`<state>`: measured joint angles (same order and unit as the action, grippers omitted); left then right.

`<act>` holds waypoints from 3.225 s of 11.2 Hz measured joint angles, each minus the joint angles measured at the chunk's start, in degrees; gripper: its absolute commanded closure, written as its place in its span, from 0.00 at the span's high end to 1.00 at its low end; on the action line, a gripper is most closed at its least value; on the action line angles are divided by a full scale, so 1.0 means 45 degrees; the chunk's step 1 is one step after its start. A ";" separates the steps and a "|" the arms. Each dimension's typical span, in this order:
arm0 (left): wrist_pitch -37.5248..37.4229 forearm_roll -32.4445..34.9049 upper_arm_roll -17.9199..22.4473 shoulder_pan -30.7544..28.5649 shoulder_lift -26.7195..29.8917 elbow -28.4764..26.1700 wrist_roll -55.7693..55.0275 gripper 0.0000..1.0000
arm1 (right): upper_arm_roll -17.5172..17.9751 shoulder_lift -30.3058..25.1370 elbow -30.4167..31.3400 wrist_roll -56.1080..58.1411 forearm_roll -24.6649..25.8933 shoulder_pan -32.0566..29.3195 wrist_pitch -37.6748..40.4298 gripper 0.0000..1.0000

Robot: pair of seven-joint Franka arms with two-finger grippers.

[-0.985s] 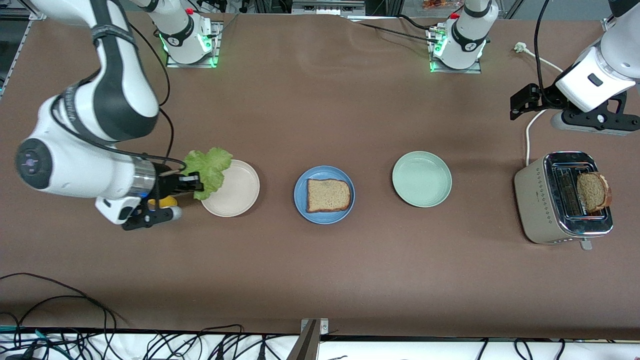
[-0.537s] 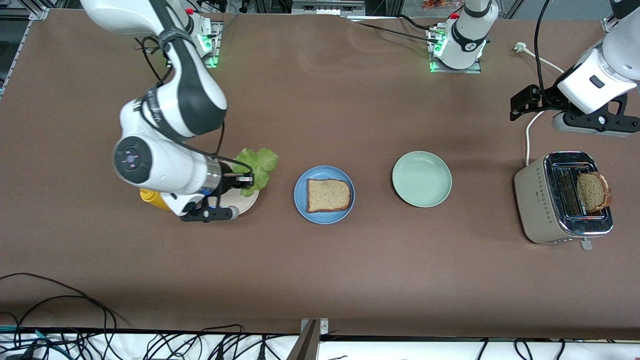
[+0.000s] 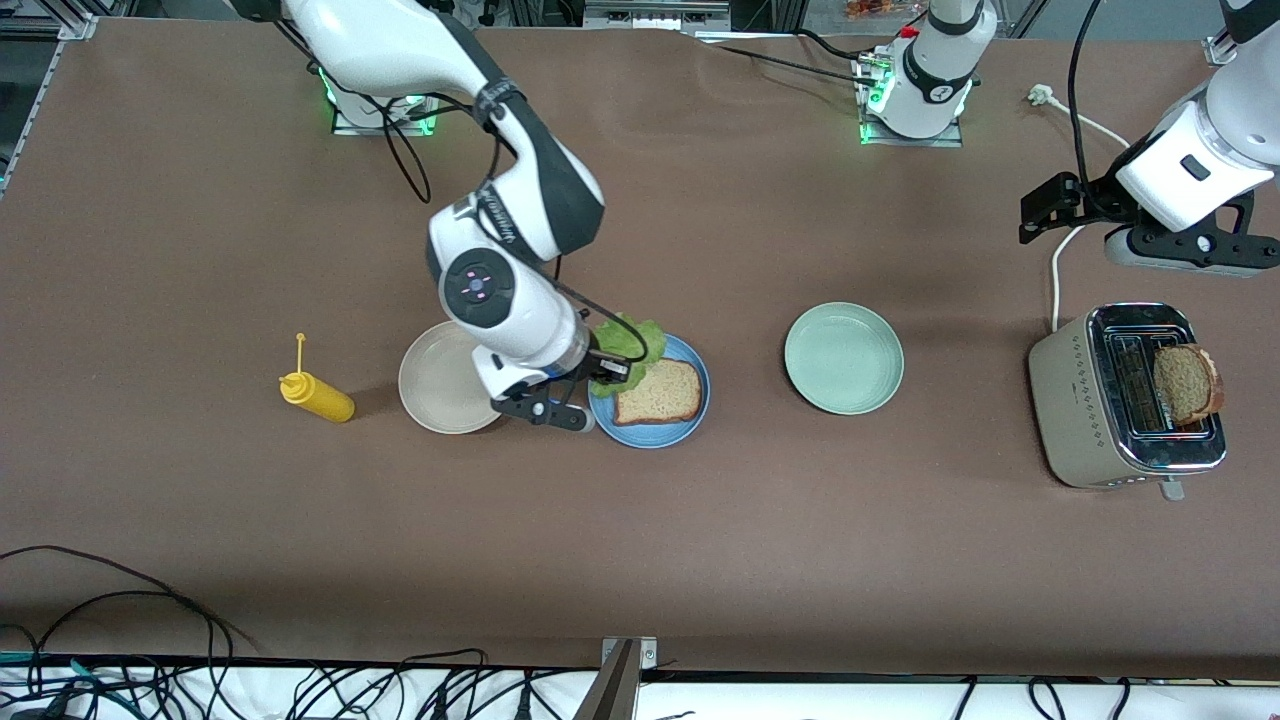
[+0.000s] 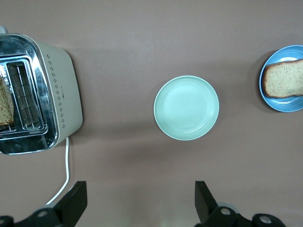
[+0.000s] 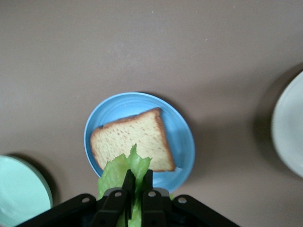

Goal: Make sandwich in blue plate with both arms
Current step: 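Carry the lettuce leaf with the right gripper over the blue plate, then lower the lettuce onto the bread, open the right gripper, withdraw, then move the right gripper toward the yellow mustard bottle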

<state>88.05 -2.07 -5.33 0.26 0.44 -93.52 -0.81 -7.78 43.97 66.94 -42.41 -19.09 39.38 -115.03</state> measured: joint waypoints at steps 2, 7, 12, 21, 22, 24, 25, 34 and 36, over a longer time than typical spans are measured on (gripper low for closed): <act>0.0001 -0.0011 0.0000 -0.0001 -0.0002 0.0002 0.0000 1.00 | -0.0434 0.0637 -0.0415 -0.1285 0.0025 0.0619 -0.0727 0.00; 0.0002 -0.0023 0.0000 -0.0002 -0.0010 0.0003 0.0000 1.00 | -0.0698 0.1889 -0.0922 -0.2198 0.0591 0.1222 -0.2478 0.00; 0.0002 -0.0196 0.0000 -0.0002 -0.0030 0.0003 0.0000 1.00 | -0.0701 0.2452 -0.0966 -0.2250 0.0969 0.1351 -0.3593 0.00; 0.0099 -0.0199 0.0001 -0.0003 -0.0057 0.0003 0.0000 1.00 | -0.0720 0.2778 -0.0854 -0.2310 0.2089 0.1454 -0.4565 1.00; 0.0132 -0.0199 0.0000 -0.0002 -0.0067 0.0003 0.0000 1.00 | -0.0739 0.2781 -0.0816 -0.2142 0.2544 0.1448 -0.4559 1.00; 0.0148 -0.0199 0.0001 -0.0004 -0.0077 0.0003 0.0000 1.00 | -0.0785 0.2785 -0.0538 -0.1033 0.3058 0.1441 -0.4558 1.00; 0.0155 -0.0199 0.0001 -0.0006 -0.0080 0.0003 0.0000 1.00 | -0.0822 0.2785 -0.0404 -0.0414 0.3078 0.1437 -0.4558 1.00; 0.0183 -0.0203 0.0009 -0.0015 -0.0085 0.0003 0.0000 1.00 | -0.1234 0.0811 -0.0376 0.4693 0.2280 -0.0169 -0.1052 1.00; 0.0183 -0.0206 0.0010 -0.0017 -0.0101 0.0003 0.0000 1.00 | -0.1148 0.0238 -0.0374 0.6451 0.2215 -0.1086 -0.0112 1.00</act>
<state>88.88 -2.99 -5.28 0.19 -0.02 -93.50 -0.82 -12.95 45.04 65.25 -13.37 -9.13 34.49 -115.53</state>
